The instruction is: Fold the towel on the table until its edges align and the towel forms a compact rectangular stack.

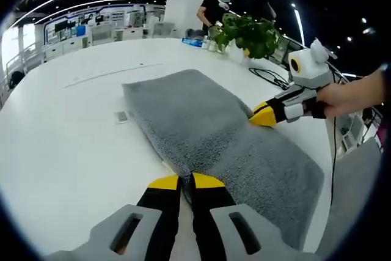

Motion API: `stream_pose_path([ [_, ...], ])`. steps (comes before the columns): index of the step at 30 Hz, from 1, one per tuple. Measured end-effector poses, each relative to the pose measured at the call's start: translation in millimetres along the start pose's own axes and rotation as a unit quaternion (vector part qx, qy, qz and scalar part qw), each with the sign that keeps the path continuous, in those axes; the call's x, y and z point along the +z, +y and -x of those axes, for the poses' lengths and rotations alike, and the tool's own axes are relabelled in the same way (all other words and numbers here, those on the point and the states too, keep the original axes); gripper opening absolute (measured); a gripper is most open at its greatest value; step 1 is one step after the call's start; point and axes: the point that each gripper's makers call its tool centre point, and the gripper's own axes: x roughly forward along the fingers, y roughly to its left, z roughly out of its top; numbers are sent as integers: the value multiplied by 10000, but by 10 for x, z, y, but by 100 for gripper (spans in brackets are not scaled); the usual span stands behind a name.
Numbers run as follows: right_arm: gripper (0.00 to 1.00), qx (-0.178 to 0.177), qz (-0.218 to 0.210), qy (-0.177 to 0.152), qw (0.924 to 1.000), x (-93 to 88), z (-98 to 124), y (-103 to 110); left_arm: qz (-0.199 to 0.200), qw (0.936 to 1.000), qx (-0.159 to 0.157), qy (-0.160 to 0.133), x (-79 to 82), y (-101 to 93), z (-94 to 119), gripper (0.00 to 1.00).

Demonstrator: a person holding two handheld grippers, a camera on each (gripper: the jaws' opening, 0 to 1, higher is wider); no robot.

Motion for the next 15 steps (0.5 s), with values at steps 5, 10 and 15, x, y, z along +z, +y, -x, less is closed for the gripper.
stream_pose_path([
  [5, 4, -166, 154, -29, 9997, 3, 4, 13, 0, 10000, -27, 5, 0, 9, -6, 6],
  [10, 5, -319, 324, 93, 9989, 29, 18, 14, -318, 9994, 140, 67, 16, -6, -5, 7],
  [15, 8, -417, 534, 25, 9977, 75, 71, 34, -385, 9991, 201, 2, 63, 34, 81, 13],
])
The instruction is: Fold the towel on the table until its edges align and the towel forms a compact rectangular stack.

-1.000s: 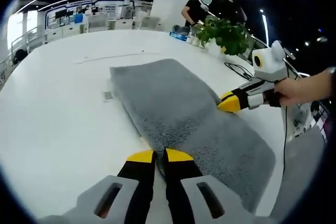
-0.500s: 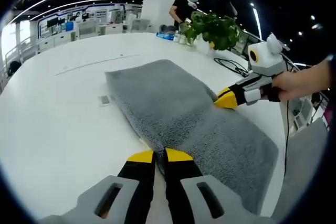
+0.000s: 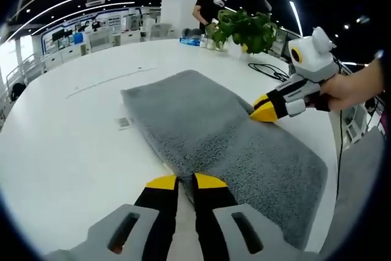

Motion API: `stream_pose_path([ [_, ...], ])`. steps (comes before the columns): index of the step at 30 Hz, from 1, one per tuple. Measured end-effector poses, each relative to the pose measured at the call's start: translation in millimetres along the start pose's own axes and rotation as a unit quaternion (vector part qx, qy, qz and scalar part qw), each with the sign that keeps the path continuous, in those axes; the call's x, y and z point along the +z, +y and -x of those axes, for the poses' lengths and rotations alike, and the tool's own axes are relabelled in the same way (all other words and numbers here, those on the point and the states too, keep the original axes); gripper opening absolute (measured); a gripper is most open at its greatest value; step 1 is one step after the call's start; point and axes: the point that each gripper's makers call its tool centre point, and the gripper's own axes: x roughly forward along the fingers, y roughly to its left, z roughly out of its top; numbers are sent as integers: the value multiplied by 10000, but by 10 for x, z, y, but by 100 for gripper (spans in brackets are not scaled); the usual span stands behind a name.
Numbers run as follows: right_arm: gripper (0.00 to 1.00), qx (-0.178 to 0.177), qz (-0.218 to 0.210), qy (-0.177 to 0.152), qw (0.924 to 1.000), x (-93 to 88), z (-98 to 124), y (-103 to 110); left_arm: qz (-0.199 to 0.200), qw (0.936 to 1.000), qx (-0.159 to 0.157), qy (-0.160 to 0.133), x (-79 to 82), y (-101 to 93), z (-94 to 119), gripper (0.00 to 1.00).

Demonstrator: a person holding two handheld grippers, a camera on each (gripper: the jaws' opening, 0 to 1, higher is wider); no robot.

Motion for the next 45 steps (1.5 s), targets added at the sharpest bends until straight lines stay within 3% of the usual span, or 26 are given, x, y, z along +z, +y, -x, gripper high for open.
stream_pose_path([
  [3, 13, 102, -124, -129, 9998, 61, 74, 9, 4, 9999, 4, -101, 87, 7, 79, 24],
  [11, 19, 273, 266, -282, 9989, 200, 279, 98, -674, 9974, -242, -119, 229, -208, 249, 32],
  [18, 29, 444, 509, -119, 9976, 101, 423, 218, -1304, 9907, -392, 45, 193, -461, 394, 47],
  [22, 31, 544, 682, -110, 9961, 51, 525, 308, -1567, 9864, -494, -6, 187, -617, 479, 52],
  [24, 31, 640, 835, -71, 9944, 23, 568, 371, -1771, 9835, -372, -25, 189, -634, 517, 50],
  [28, 30, 783, 976, -117, 9921, 3, 677, 504, -1829, 9815, -561, 10, 132, -784, 558, 50],
  [34, 31, 971, 1336, 21, 9863, -129, 784, 696, -2110, 9729, -921, 217, -51, -1032, 621, 54],
  [40, 33, 1116, 1614, 157, 9804, -250, 851, 874, -2238, 9685, -1045, 318, -201, -1155, 688, 57],
  [43, 32, 1253, 1779, 241, 9757, -315, 886, 989, -2535, 9615, -983, 404, -257, -1170, 734, 51],
  [45, 32, 1321, 1853, 298, 9733, -358, 898, 1046, -2539, 9610, -1017, 404, -284, -1208, 750, 51],
])
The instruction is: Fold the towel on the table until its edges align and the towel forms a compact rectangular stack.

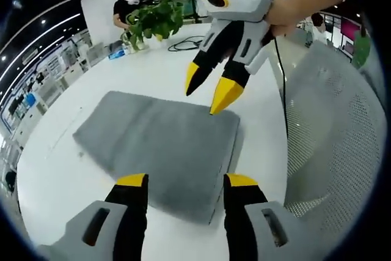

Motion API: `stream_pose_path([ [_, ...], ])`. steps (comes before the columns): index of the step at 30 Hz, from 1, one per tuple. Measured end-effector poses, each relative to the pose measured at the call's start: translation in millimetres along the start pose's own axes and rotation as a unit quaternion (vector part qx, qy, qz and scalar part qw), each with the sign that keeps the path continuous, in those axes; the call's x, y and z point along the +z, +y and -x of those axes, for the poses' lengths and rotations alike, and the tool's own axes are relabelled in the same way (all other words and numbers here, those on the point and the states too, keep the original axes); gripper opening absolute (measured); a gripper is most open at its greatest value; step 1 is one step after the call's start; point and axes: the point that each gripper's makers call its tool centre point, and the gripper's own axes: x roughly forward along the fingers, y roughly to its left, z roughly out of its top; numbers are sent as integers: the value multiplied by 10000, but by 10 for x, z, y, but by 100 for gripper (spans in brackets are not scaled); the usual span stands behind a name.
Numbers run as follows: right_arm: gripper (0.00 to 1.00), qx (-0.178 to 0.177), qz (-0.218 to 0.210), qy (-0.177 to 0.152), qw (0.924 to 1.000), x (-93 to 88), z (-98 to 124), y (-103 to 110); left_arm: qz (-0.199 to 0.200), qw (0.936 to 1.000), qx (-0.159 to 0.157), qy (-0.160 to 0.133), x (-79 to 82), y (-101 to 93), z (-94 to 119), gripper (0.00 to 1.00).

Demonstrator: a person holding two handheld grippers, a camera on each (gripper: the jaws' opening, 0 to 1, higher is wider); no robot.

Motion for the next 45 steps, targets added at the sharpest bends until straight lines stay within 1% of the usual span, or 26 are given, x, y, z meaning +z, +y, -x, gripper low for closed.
stream_pose_path([
  [2, 32, 90, 139, 75, 9998, -30, -12, 80, 24, 10000, -54, -40, 12, -51, 11, 50],
  [5, 31, 178, 229, 138, 9995, -70, -33, 167, -32, 10000, -86, 21, -24, -92, -9, 48],
  [8, 31, 255, 159, 152, 9994, -92, -44, 204, -76, 9999, -129, 61, -40, -125, -14, 46],
  [14, 29, 379, 196, 214, 9989, -144, -79, 280, -176, 9993, -285, 144, -78, -198, -56, 37],
  [18, 29, 491, 310, 330, 9978, -209, -133, 340, -265, 9987, -388, 219, -112, -243, -103, 32],
  [20, 28, 534, 439, 442, 9966, -260, -162, 364, -307, 9983, -411, 264, -130, -247, -130, 31],
  [22, 28, 570, 605, 577, 9949, -316, -181, 381, -390, 9977, -433, 349, -156, -251, -152, 31],
  [24, 28, 590, 700, 668, 9936, -353, -195, 387, -660, 9959, -404, 469, -186, -238, -169, 31],
  [25, 28, 593, 729, 680, 9933, -359, -202, 388, -716, 9953, -400, 515, -200, -242, -180, 30],
  [28, 27, 622, 880, 779, 9911, -416, -261, 345, -766, 9944, -418, 591, -234, -243, -227, 29],
  [35, 26, 702, 1242, 981, 9849, -498, -349, 319, -819, 9930, -470, 707, -264, -214, -269, 25],
  [38, 23, 622, 1580, 1095, 9794, -512, -363, 297, -765, 9930, -527, 727, -263, -215, -273, 25],
  [43, 20, 587, 2003, 1174, 9709, -524, -372, 302, -877, 9906, -614, 849, -259, -233, -283, 24],
  [45, 19, 574, 1898, 1146, 9734, -521, -375, 294, -887, 9907, -582, 856, -256, -208, -299, 20],
])
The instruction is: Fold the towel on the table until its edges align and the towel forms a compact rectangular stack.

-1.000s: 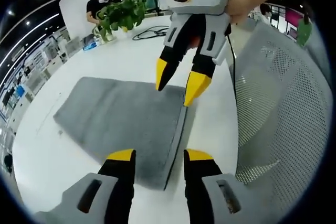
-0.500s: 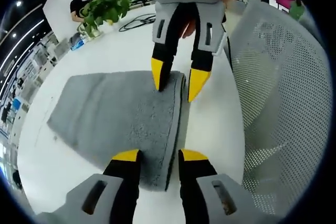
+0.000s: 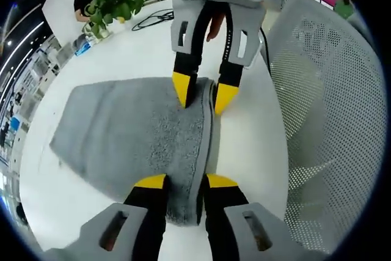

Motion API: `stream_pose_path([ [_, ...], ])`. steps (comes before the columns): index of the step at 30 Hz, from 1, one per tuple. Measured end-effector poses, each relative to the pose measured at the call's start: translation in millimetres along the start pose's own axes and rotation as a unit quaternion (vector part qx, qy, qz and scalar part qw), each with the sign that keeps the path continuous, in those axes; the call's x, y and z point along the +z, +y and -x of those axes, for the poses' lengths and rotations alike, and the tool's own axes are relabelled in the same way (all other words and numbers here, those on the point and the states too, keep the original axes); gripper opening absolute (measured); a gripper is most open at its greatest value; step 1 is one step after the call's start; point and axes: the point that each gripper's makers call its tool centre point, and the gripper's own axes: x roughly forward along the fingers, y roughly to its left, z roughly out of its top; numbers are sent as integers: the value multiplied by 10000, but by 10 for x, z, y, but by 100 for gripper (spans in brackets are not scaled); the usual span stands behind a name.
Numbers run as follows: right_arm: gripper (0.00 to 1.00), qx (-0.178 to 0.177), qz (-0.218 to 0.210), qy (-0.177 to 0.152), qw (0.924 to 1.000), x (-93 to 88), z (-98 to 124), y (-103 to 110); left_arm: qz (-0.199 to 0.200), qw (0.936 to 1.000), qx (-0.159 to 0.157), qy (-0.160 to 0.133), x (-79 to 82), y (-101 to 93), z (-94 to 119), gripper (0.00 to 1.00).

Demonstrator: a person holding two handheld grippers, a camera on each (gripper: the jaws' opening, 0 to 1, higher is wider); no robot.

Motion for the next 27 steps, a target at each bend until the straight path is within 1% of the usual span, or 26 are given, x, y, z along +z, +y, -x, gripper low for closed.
stream_pose_path([
  [2, 18, -17, 30, -39, 10000, 4, 18, 5, 61, 10000, -52, 57, 6, 0, 4, 20],
  [4, 17, -37, 58, -47, 10000, 8, 22, 5, 6, 9999, -80, 115, -3, -5, -5, 19],
  [5, 16, -69, 44, -53, 10000, 13, 24, -3, -198, 9997, 66, 155, -7, 50, 3, 16],
  [6, 15, -117, 29, -28, 9999, 7, 18, -15, -136, 9998, -16, 123, 4, 19, -8, 15],
  [9, 10, -212, 261, 89, 9994, 9, 1, -44, -89, 9999, 11, 55, 29, 37, -3, 12],
  [10, 9, -207, 285, 107, 9993, 12, -6, -44, -126, 9999, 62, 41, 23, 52, -5, 11],
  [12, 8, -216, 342, 162, 9990, 9, -14, -63, -129, 9999, 38, -1, 31, 50, 15, 11],
  [14, 7, -171, 354, 149, 9991, 15, -14, -76, -131, 9999, 45, -34, 30, 67, 15, 9],
  [15, 7, -136, 307, 139, 9993, 9, -18, -87, -95, 9999, 17, -58, 35, 62, 39, 9],
  [18, 6, 41, -98, -24, 9999, 17, -23, -88, 7, 9999, -43, -111, 20, 71, 20, 9],
  [21, 6, 149, -484, -209, 9985, 12, -25, -116, 134, 9997, -76, -167, 13, 67, 25, 8],
  [24, 6, 147, -608, -290, 9976, 3, -22, -126, 146, 9998, -38, -144, 14, 51, 14, 8],
  [25, 6, 108, -762, -325, 9965, 8, -23, -122, 139, 9998, -18, -130, 9, 43, 24, 8],
  [27, 6, 60, -748, -332, 9966, 8, -20, -106, 116, 9999, 5, -95, 6, 37, 14, 8],
])
